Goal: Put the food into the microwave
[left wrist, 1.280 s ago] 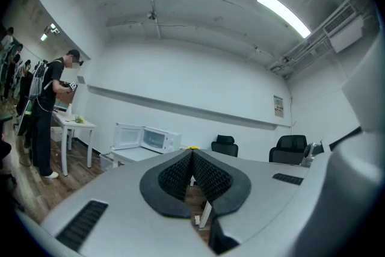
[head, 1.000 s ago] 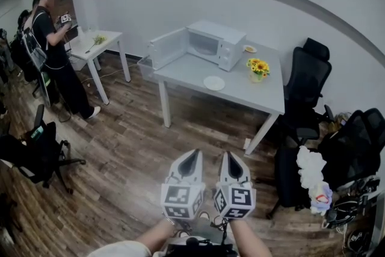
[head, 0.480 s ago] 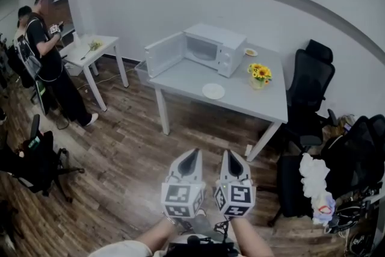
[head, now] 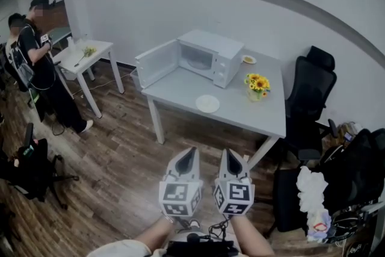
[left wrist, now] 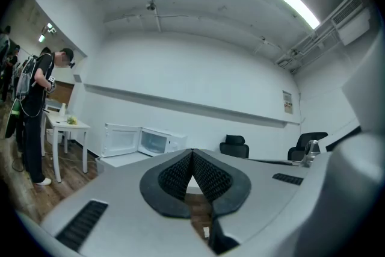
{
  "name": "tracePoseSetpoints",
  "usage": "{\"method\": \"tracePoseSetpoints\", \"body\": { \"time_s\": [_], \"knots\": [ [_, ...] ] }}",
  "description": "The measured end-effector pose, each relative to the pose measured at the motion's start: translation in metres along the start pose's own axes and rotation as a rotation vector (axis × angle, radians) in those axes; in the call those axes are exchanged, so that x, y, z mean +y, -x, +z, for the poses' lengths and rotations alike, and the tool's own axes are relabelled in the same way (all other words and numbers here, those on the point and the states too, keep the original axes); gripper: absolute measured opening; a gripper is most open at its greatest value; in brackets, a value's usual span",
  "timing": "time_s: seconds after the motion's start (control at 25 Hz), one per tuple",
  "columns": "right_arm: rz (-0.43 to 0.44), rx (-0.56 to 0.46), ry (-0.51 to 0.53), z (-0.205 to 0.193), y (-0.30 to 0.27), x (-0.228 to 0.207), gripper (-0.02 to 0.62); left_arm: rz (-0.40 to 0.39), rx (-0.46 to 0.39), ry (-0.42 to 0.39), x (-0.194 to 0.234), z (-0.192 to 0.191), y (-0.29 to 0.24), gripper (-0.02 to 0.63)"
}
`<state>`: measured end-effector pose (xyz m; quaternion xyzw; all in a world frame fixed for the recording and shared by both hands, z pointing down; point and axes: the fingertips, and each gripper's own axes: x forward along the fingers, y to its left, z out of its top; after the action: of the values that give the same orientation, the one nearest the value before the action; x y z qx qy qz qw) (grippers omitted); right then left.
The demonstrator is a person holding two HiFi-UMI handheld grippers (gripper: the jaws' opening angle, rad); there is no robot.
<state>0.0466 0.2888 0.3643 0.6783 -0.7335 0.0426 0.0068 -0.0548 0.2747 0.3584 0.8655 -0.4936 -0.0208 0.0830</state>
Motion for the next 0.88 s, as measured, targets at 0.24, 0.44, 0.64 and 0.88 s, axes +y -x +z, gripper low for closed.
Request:
{"method": "tracePoseSetpoints", "body": {
  "time_s": [0.24, 0.44, 0.64, 0.88],
  "knots": [
    [0.014, -0.007, -0.008, 0.004, -0.037, -0.025, 0.005, 0.016, 0.000, -0.006, 0.000, 0.002, -0.044, 0.009],
    [0.033, -0.005, -0.014, 0.007, -0.067, -0.038, 0.005, 0.031, -0.016, -0.014, 0.001, 0.013, -0.076, 0.009],
    [0.042, -0.034, -0.014, 0.013, -0.089, -0.050, 0.005, 0.052, -0.044, -0.049, 0.008, 0.019, -0.099, 0.009],
    [0.041, -0.042, -0.015, 0.017, -0.114, -0.065, 0.006, 0.070, -0.069, -0.073, 0.020, 0.024, -0.127, 0.009]
  ]
}}
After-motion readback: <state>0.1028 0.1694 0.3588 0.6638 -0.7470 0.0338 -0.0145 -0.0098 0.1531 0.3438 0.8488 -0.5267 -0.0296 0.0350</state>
